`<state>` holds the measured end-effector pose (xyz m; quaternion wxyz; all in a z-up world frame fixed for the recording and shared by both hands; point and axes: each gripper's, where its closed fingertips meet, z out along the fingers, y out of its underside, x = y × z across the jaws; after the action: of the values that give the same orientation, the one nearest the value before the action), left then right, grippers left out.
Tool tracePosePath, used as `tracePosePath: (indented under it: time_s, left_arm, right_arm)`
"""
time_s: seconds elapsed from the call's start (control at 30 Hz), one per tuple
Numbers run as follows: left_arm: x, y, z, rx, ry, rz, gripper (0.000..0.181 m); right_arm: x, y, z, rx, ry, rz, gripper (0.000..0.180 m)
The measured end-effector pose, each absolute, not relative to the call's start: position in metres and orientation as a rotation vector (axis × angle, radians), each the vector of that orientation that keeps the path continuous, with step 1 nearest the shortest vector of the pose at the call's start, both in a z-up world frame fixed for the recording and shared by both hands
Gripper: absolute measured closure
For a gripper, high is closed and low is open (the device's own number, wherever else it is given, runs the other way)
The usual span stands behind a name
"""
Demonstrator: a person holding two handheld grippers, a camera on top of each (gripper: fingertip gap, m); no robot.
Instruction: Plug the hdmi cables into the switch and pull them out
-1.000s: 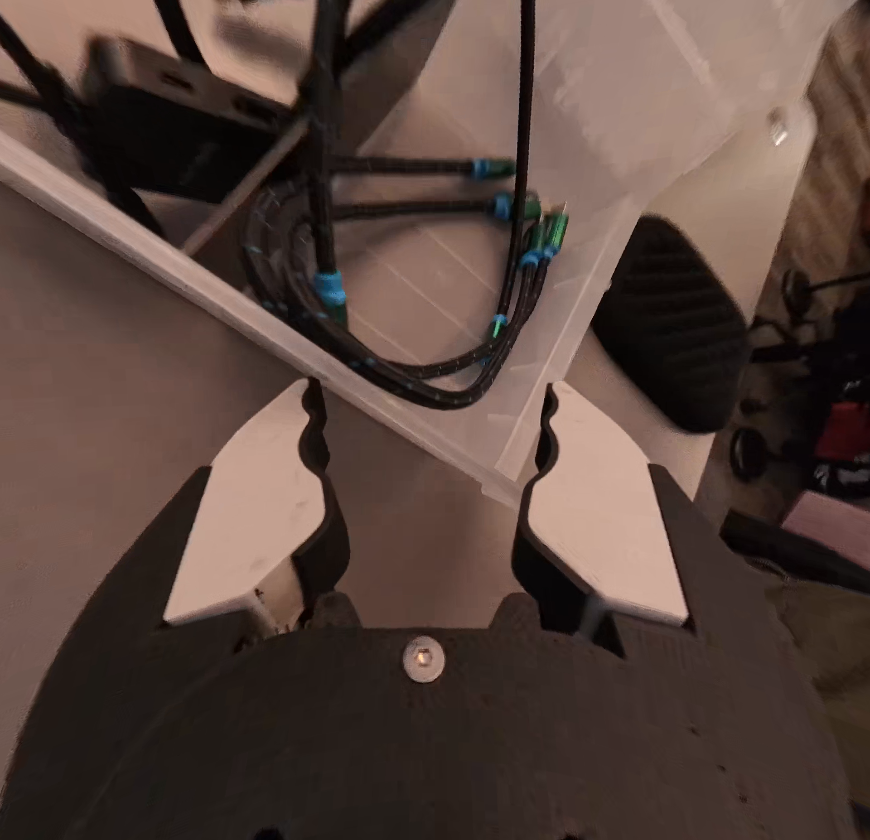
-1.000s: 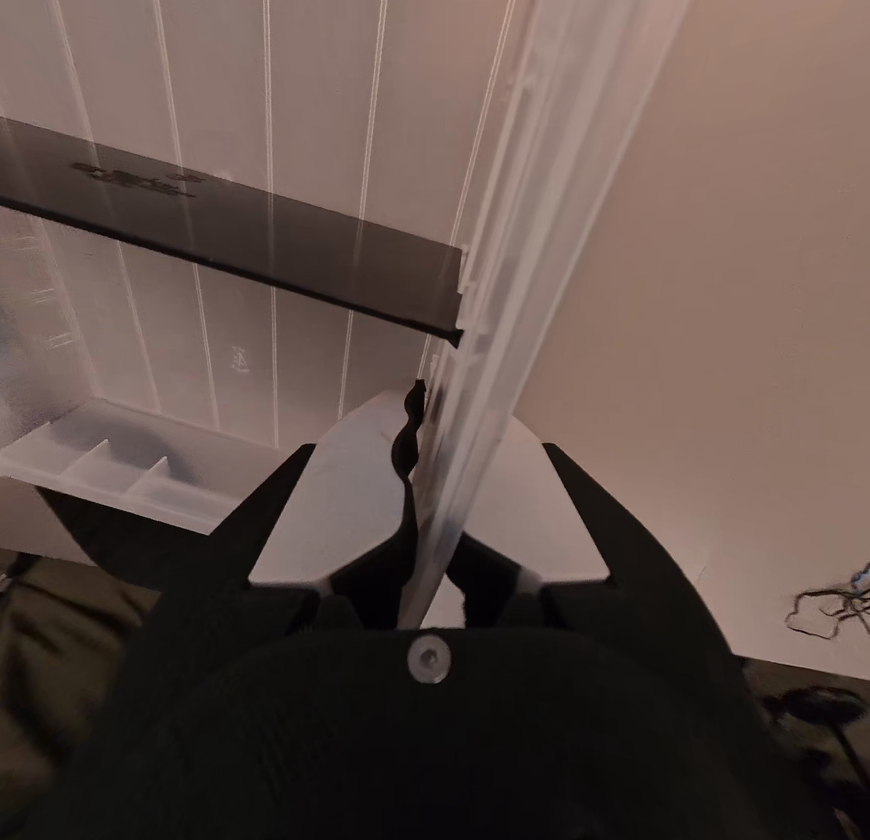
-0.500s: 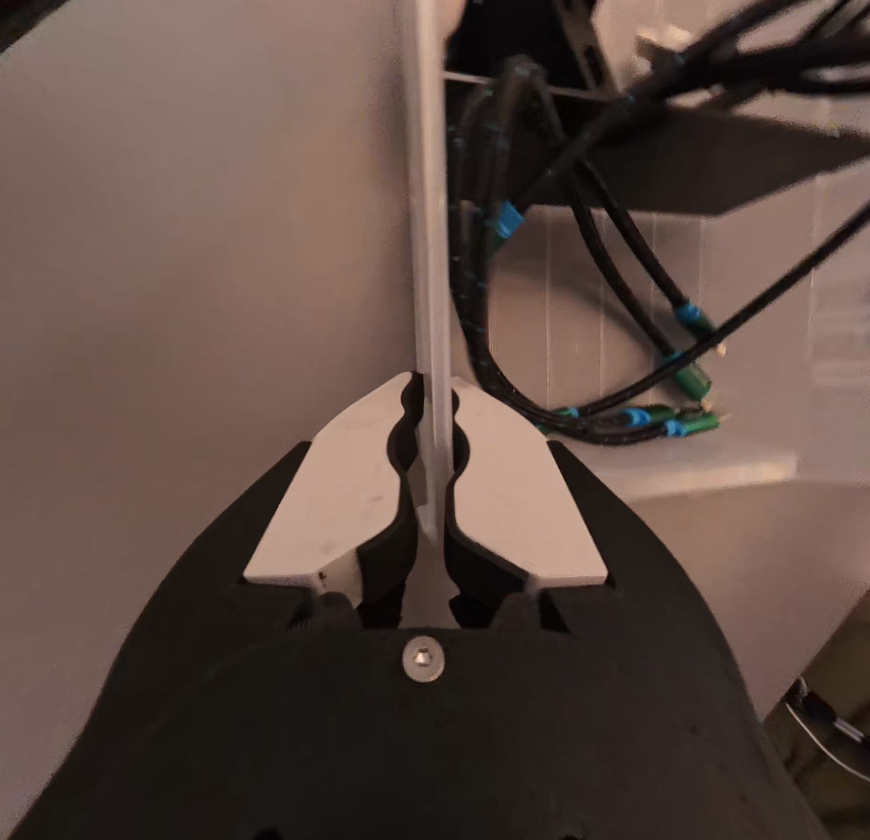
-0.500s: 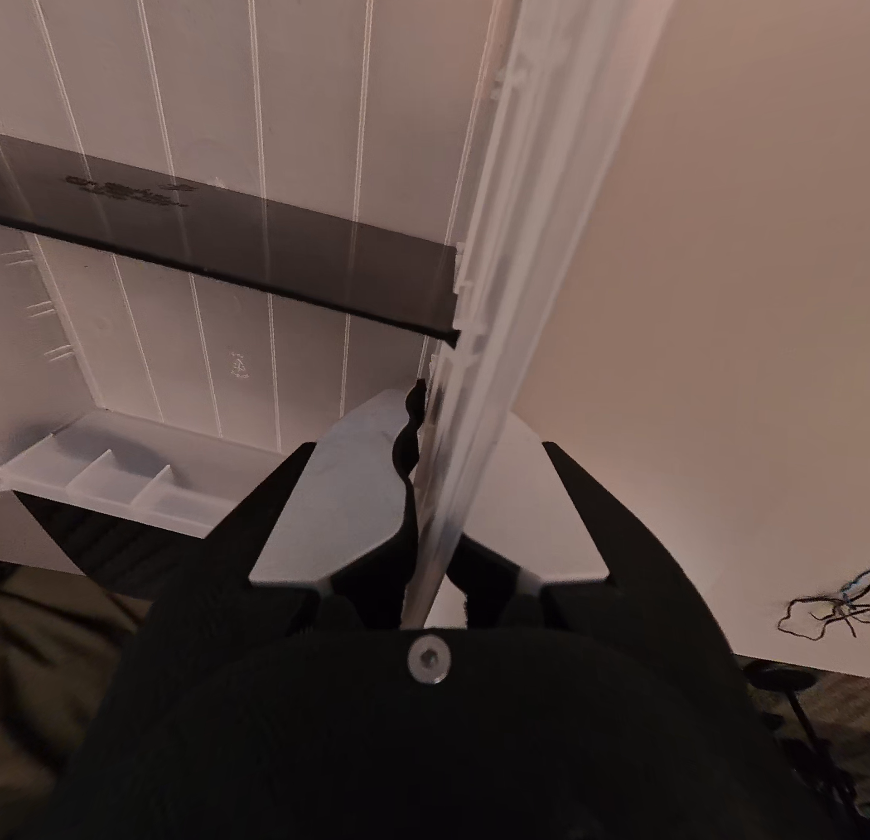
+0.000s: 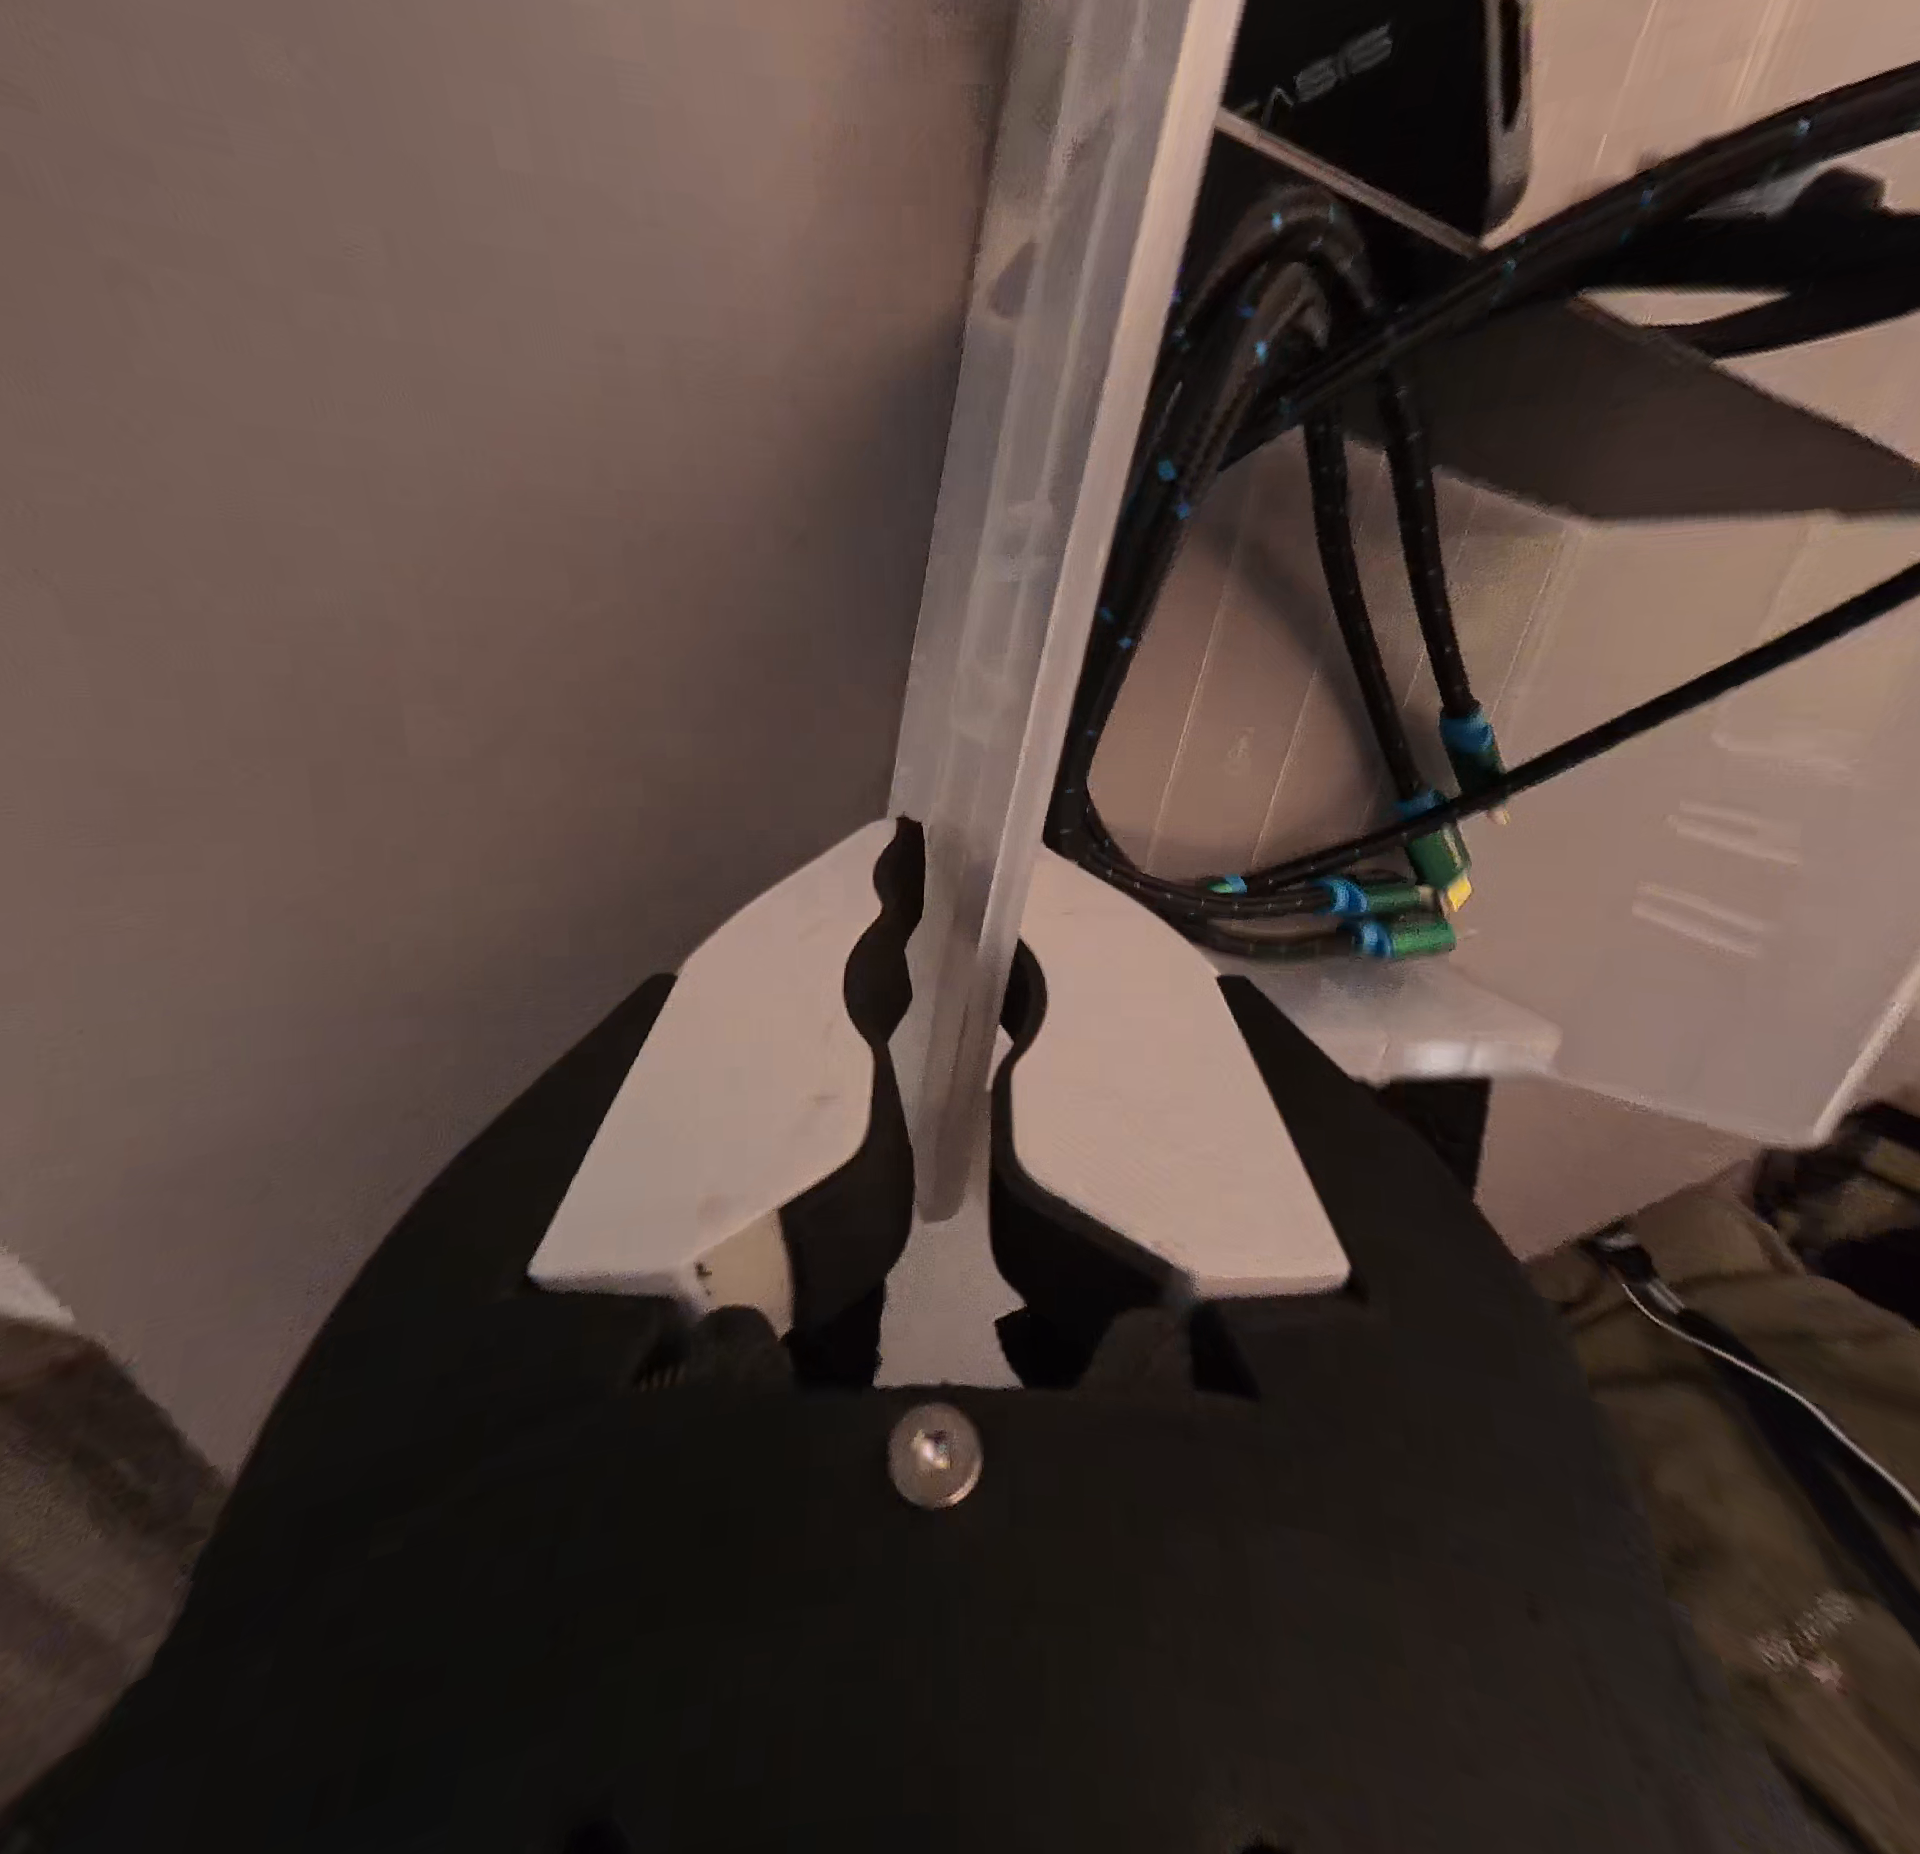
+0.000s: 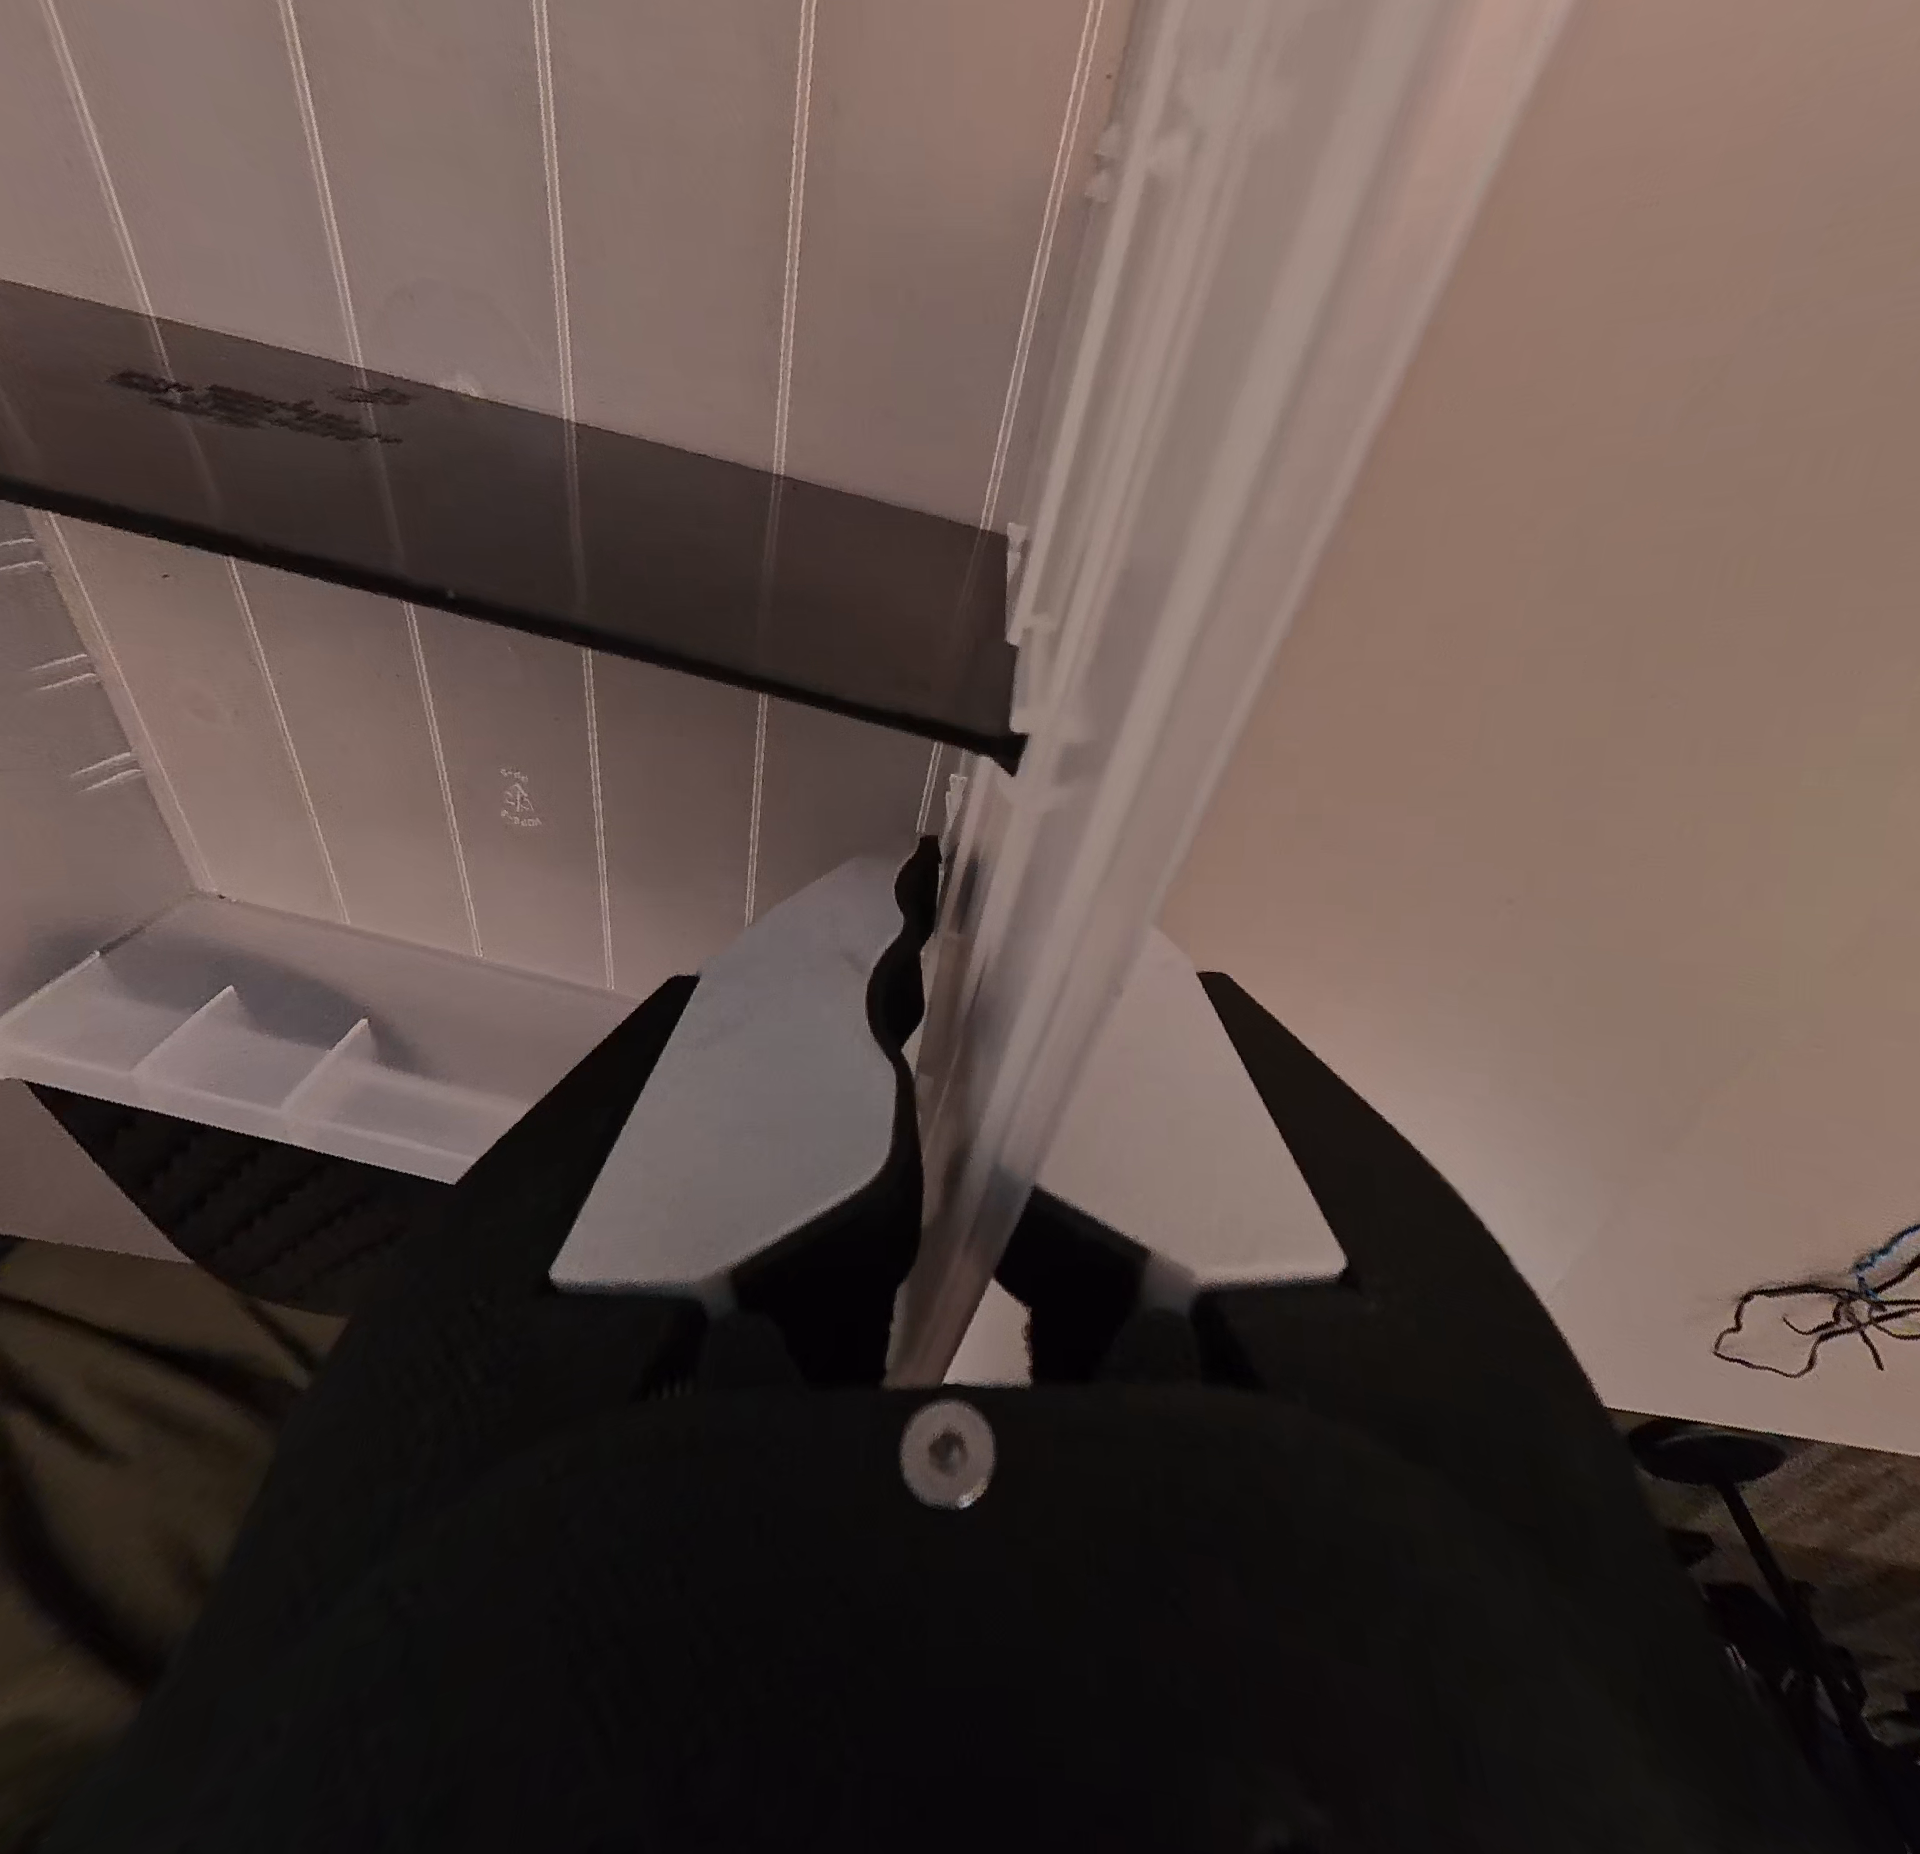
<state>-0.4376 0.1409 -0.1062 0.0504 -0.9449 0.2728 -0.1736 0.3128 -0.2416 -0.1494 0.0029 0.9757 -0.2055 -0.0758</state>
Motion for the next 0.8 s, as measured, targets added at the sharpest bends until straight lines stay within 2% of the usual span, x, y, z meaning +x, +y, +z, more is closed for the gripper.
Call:
tracePosePath:
  time_s: [0.17,0.3,0.57,0.8]
  left_arm:
    - [-0.493,0.142,-0.104,-2.919,0.506,-0.452,0.17]
    - [-0.497,0.152,-0.105,-2.882,0.371,-0.573,0.167]
    - [-0.491,0.167,-0.104,-2.834,0.284,-0.602,0.166]
    - [-0.486,0.139,-0.104,-2.925,0.344,-0.672,0.162]
  right_arm:
    - [0.311,-0.243,-0.15,3.036,-0.664,-0.252,0.175]
    - [0.307,-0.244,-0.15,3.016,-0.666,-0.251,0.175]
    - [0.304,-0.243,-0.151,3.029,-0.588,-0.256,0.174]
    - [0.314,-0.236,-0.152,3.043,-0.452,-0.166,0.169]
